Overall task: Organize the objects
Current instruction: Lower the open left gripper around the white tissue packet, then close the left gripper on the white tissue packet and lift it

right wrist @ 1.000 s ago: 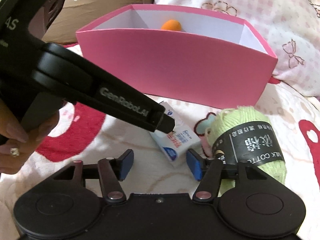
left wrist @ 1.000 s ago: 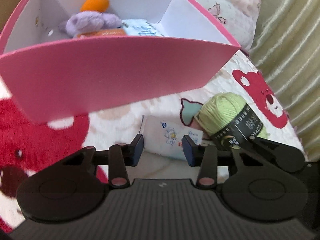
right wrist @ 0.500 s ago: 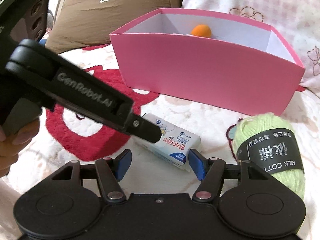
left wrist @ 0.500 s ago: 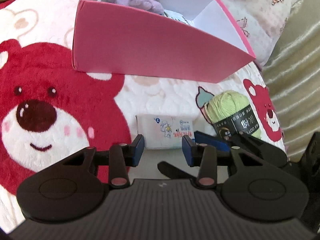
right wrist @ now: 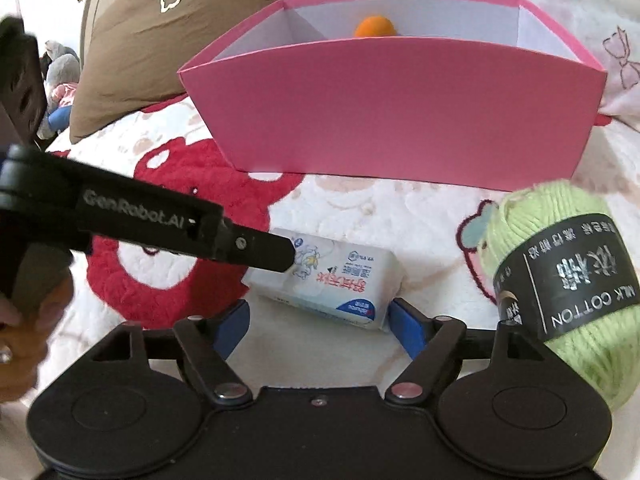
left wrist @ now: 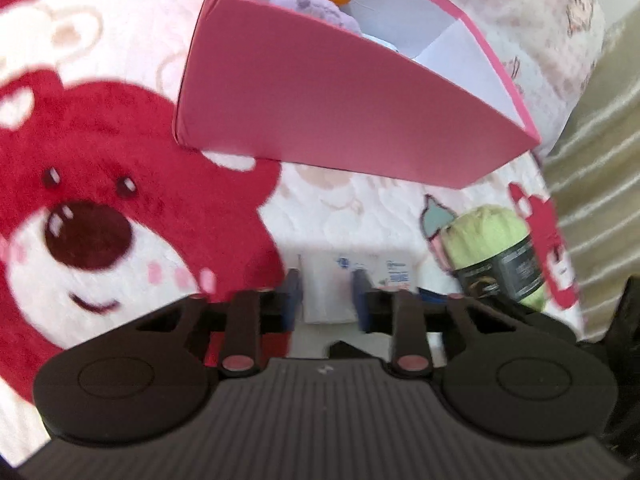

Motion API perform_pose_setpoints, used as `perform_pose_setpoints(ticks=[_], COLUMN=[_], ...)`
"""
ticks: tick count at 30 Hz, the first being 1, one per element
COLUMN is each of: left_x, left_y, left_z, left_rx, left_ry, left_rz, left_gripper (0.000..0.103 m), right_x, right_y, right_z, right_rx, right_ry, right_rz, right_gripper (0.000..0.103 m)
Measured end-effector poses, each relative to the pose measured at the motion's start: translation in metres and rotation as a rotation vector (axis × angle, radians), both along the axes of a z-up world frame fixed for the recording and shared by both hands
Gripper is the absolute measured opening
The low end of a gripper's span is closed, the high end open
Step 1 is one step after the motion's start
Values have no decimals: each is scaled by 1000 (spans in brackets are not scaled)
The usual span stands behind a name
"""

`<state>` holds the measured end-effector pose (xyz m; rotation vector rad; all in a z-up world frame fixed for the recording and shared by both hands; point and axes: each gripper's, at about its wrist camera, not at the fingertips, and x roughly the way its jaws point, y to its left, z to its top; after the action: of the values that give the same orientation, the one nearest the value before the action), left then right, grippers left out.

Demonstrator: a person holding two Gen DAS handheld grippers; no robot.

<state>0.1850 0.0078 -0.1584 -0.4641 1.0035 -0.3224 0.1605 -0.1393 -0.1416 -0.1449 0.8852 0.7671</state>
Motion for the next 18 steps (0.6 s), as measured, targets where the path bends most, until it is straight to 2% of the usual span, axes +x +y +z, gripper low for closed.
perform_pose_setpoints(ticks=[8, 13, 18], left_x=[1, -1, -5], left_y=[2, 0, -5], left_z=[-9, -9, -2], left_rx=[-68, -60, -39], left_ry=[95, 96, 81], left_rz=[122, 140, 122], left_gripper=[22, 22, 22], right_x=[0, -1, -8], right_y=[16, 22, 24], right_z=[-8, -12, -5], right_rx=[-65, -85, -105], right_ry=[-77, -106, -141], right_rz=[43, 44, 5], right_gripper=[87, 89, 85])
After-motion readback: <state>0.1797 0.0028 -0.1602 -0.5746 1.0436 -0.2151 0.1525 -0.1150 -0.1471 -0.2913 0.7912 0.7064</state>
